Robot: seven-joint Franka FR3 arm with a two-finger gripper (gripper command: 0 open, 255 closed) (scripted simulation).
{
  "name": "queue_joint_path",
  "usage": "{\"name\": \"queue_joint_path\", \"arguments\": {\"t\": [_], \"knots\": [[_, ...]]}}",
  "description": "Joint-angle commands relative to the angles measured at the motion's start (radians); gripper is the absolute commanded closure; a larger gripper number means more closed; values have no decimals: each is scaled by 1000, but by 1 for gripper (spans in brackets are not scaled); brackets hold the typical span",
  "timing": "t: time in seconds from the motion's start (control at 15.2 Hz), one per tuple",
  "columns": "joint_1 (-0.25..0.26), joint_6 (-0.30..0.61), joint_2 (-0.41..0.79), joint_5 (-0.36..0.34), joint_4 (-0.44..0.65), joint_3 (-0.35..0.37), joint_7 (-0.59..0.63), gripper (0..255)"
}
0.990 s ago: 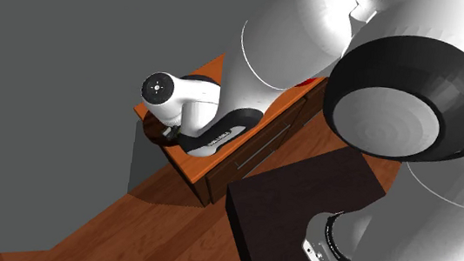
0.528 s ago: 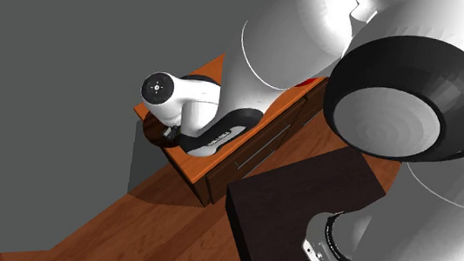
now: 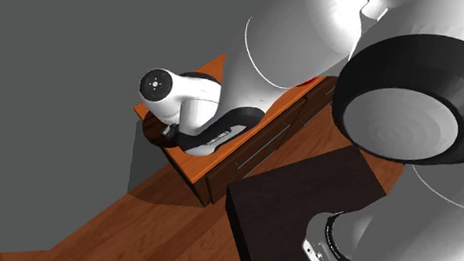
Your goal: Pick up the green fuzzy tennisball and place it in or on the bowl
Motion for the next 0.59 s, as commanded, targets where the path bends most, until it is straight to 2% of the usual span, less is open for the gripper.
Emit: {"name": "queue_joint_path", "arguments": {"t": [0.0,0.26,0.33,0.4,0.53], "knots": [[-11,-13,-22,21,-7,14,-21,255],[-31,-46,-69,69,-15,41,-63,255],[-26,-36,-57,55,-15,34,-51,255],[-26,-36,-57,55,-15,34,-51,0],[15,-239,31,124,167,49,-54,0]]}}
